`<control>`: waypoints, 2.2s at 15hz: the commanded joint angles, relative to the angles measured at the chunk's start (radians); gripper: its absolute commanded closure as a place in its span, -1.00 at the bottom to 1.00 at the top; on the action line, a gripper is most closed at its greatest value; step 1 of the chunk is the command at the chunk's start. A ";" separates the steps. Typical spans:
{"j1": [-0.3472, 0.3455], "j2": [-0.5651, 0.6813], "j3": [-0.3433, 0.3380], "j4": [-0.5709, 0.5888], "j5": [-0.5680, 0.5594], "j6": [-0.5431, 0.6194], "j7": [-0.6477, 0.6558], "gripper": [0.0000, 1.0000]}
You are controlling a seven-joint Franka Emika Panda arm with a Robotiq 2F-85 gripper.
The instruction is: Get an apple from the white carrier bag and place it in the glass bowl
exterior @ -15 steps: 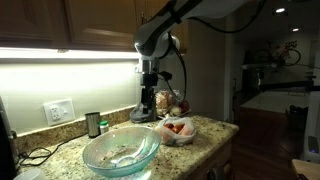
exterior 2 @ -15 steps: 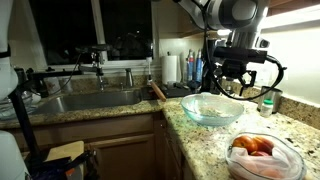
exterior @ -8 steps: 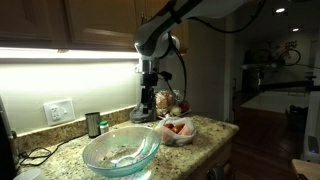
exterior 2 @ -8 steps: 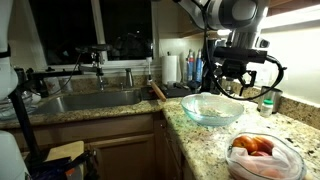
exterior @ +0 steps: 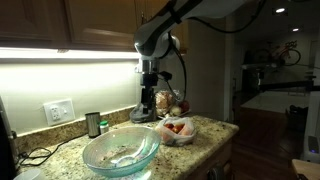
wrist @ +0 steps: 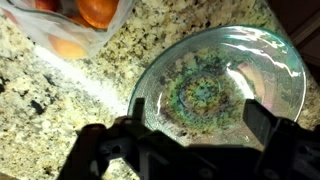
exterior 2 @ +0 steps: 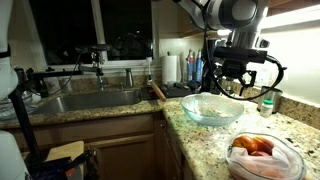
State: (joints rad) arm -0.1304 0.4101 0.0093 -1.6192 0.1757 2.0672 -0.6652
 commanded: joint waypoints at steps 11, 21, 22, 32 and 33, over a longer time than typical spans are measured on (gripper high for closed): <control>0.002 -0.020 0.005 -0.028 -0.030 0.027 0.034 -1.00; 0.012 -0.035 -0.014 -0.037 -0.107 0.021 0.227 -1.00; 0.014 -0.035 -0.016 -0.038 -0.117 0.021 0.251 -1.00; 0.039 -0.063 -0.042 -0.106 -0.252 0.037 0.485 -1.00; 0.039 -0.064 -0.045 -0.114 -0.261 0.037 0.502 -1.00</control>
State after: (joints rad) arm -0.1137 0.4017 -0.0035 -1.6507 -0.0474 2.0807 -0.2346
